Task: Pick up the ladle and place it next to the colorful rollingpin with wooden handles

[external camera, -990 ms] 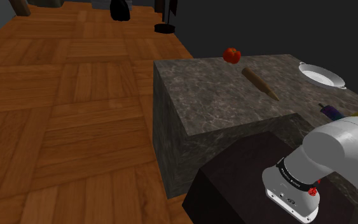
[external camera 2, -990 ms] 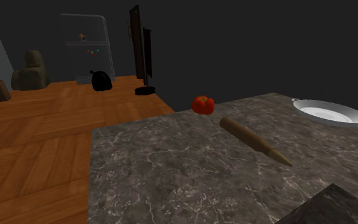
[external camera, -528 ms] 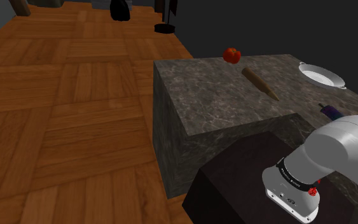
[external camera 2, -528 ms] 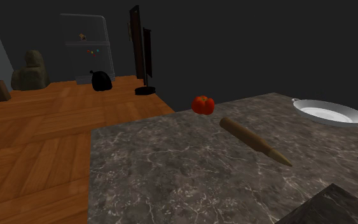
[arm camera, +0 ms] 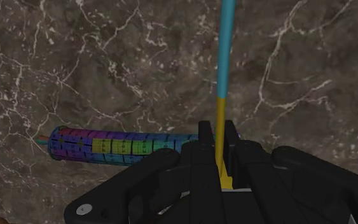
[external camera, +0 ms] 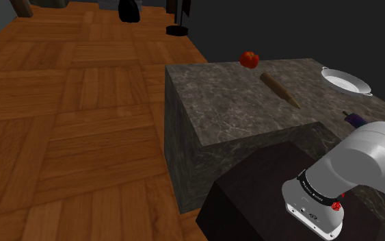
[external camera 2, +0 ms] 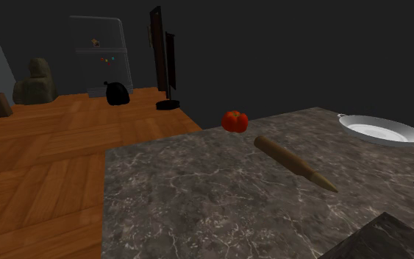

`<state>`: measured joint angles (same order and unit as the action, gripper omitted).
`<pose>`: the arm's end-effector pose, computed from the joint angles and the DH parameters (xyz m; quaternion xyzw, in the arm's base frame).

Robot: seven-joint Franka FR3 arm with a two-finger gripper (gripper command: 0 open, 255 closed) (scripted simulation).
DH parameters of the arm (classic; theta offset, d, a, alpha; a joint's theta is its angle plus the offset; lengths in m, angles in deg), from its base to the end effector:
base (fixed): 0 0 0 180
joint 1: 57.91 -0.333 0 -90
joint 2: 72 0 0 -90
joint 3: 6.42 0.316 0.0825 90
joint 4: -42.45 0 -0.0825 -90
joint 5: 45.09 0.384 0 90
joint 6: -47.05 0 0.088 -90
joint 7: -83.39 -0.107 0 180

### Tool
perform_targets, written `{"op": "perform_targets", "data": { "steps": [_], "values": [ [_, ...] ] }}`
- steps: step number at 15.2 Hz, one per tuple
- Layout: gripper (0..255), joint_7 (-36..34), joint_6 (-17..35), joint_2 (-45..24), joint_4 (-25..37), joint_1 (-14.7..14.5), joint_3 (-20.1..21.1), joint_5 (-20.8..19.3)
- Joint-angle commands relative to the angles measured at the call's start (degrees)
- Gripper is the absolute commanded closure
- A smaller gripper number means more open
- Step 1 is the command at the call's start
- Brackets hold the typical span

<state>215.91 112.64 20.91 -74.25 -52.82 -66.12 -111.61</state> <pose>-0.2008 -0.4523 0.4566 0.8078 0.5815 0.0842 0.0474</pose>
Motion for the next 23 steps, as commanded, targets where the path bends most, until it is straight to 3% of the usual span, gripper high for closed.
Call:
{"op": "perform_targets", "data": {
  "steps": [1, 4, 23],
  "values": [
    [255, 3.12, -0.13, -1.49, 5.43, -2.37, -0.93, -1.64],
    [255, 7.42, -0.15, -3.41, 12.94, -5.71, -2.32, -3.78],
    [255, 8.31, 5.81, 4.39, 4.72, -1.11, -10.58, -11.57]
  ]
}}
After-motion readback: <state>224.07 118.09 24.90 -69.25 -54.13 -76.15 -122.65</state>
